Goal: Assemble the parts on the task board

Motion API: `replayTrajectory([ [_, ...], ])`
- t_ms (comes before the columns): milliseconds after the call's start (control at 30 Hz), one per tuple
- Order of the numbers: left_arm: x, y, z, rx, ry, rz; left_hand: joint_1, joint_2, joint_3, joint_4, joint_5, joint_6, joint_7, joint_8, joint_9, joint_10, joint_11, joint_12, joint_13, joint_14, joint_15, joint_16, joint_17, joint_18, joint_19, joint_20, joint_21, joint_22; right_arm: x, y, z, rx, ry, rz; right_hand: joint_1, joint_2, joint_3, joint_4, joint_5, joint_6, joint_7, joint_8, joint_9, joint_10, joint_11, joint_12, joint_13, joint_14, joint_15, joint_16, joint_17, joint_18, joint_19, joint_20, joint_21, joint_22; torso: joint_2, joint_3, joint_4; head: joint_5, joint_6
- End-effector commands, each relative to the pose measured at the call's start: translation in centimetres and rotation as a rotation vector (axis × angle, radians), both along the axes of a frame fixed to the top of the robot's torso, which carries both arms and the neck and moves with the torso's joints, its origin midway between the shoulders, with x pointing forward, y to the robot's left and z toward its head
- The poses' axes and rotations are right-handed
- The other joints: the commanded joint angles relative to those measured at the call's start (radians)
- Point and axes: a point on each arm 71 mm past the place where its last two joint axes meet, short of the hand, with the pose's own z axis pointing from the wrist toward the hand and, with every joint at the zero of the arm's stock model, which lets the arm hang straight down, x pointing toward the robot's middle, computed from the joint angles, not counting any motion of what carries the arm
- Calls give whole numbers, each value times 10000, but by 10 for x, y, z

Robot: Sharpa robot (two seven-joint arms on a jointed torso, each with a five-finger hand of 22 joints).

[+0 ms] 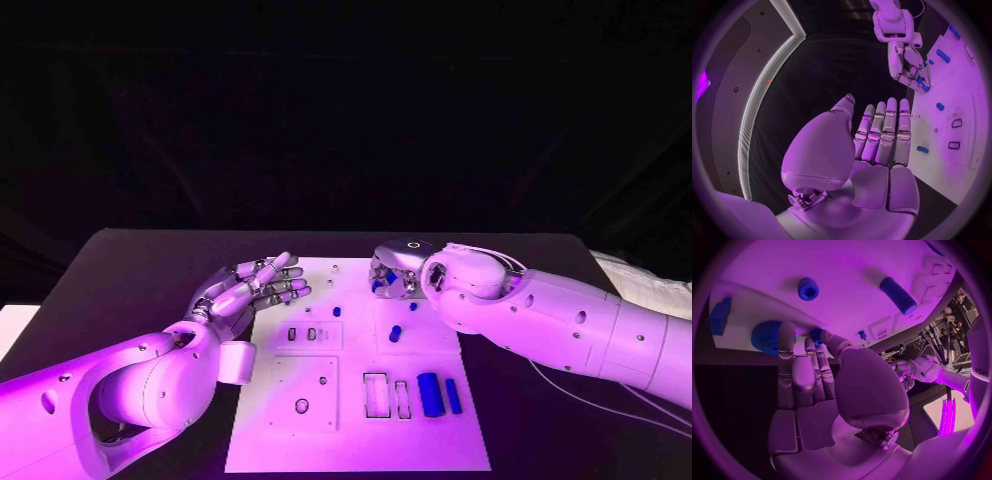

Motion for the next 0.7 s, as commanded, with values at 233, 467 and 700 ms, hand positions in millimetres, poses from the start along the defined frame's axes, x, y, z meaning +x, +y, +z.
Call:
replayTrajectory([
  [233, -1, -3, 2, -152, 5, -252, 67, 73, -1, -95, -25, 19, 29, -76, -16, 44, 1, -82, -12, 63, 25, -47, 15, 121, 60, -3, -68, -16, 0, 0, 0, -138, -456, -94, 426, 171, 532, -292, -210, 180, 47, 15, 74, 297, -55, 77, 41, 534, -46, 446, 449, 90, -115, -80, 709, 631, 34, -14, 18, -23, 23],
  [467, -1, -3, 2, -158, 18, -279, 69, 74, -5, -105, -25, 15, 34, -84, -17, 40, 5, -92, -13, 62, 27, -55, 14, 120, 61, -1, -74, -20, -3, 8, 9, 562, -1266, -102, 466, 138, 746, -390, -245, 160, 94, -44, 79, 257, -6, 13, 29, 498, -18, 542, 522, 80, -248, -62, 1009, 877, 45, -22, 50, -29, 59],
  [700, -1, -5, 2, -192, 20, -348, 73, 80, -10, -127, -25, 7, 41, -100, -18, 32, 13, -115, -15, 57, 33, -74, 14, 119, 60, 2, -88, -30, 2, 16, 19, 1284, -2083, -378, 454, 67, 860, -436, -245, 99, 145, -83, 67, 182, 28, -18, 33, 461, 5, 509, 448, 78, -344, -41, 1180, 1020, 55, -37, 91, -13, 109],
])
